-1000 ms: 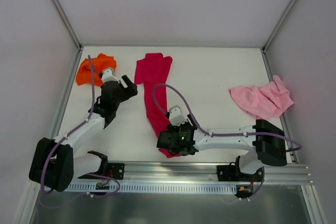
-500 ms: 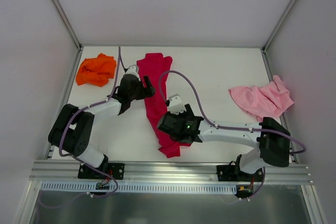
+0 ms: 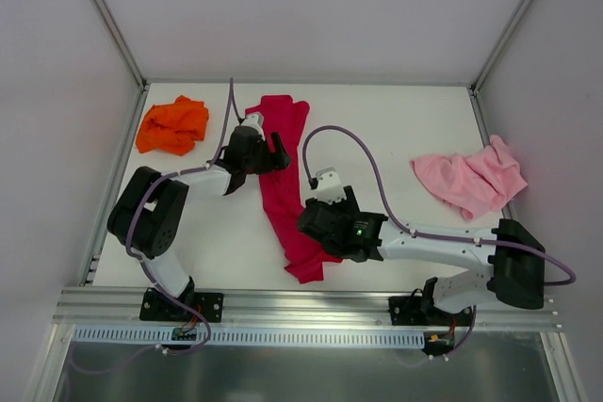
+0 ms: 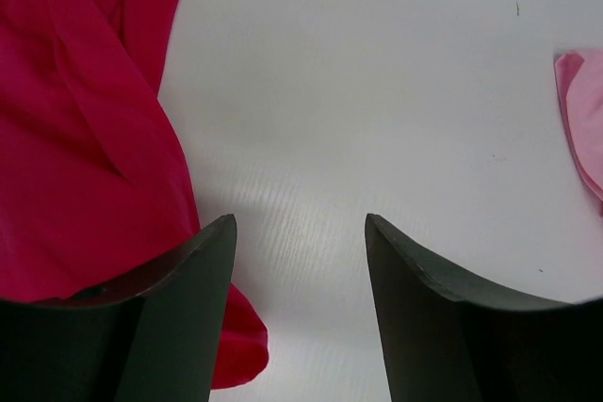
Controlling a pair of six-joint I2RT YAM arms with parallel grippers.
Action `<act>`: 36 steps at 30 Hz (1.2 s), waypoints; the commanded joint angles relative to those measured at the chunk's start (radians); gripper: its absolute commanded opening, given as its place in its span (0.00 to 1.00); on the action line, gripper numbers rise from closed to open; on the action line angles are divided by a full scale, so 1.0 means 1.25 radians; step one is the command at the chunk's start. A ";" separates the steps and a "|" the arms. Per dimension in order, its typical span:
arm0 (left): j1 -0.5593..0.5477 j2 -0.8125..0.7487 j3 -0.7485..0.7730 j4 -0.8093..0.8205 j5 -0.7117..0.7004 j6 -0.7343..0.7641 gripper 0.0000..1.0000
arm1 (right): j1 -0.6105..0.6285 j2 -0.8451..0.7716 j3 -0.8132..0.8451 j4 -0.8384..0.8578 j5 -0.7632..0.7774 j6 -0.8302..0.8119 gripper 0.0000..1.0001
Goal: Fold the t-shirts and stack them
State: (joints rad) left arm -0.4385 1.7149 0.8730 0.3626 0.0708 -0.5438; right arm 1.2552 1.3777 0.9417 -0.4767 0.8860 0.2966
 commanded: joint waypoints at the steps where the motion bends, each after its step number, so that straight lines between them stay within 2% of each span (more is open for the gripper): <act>1: -0.011 0.033 0.052 0.052 0.027 -0.013 0.75 | 0.001 0.005 -0.030 0.100 0.005 -0.013 0.62; 8: -0.011 0.132 0.121 0.052 0.057 -0.028 0.75 | -0.004 0.081 -0.055 0.146 0.003 0.002 0.62; 17: -0.011 0.194 0.169 0.065 0.073 -0.036 0.75 | -0.006 0.086 -0.103 0.194 -0.018 -0.019 0.64; 20: -0.012 0.192 0.178 0.065 0.083 -0.044 0.75 | -0.006 0.088 -0.119 0.212 -0.074 -0.029 0.66; 22: -0.012 0.190 0.186 0.063 0.085 -0.048 0.75 | -0.006 0.075 -0.142 0.281 -0.171 -0.054 0.67; 23: -0.012 0.194 0.191 0.060 0.085 -0.047 0.75 | -0.006 0.069 -0.157 0.312 -0.259 -0.067 0.67; 25: -0.010 0.205 0.224 0.034 0.086 -0.046 0.75 | -0.007 0.051 -0.210 0.408 -0.338 -0.081 0.67; 26: -0.010 0.209 0.237 0.025 0.087 -0.047 0.75 | -0.005 0.051 -0.222 0.430 -0.411 -0.089 0.67; 27: -0.009 0.218 0.261 0.019 0.095 -0.048 0.75 | -0.004 0.053 -0.238 0.445 -0.434 -0.094 0.67; 31: -0.003 0.256 0.334 -0.020 0.120 -0.057 0.75 | 0.035 0.071 -0.228 0.432 -0.422 -0.110 0.67; 36: -0.003 0.279 0.357 -0.023 0.138 -0.071 0.75 | 0.088 0.073 -0.216 0.407 -0.393 -0.121 0.68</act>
State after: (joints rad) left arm -0.4446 2.0525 1.2800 0.3199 0.2146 -0.6109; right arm 1.3327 1.4746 0.6487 0.0151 0.4274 0.1677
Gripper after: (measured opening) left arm 0.750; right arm 0.678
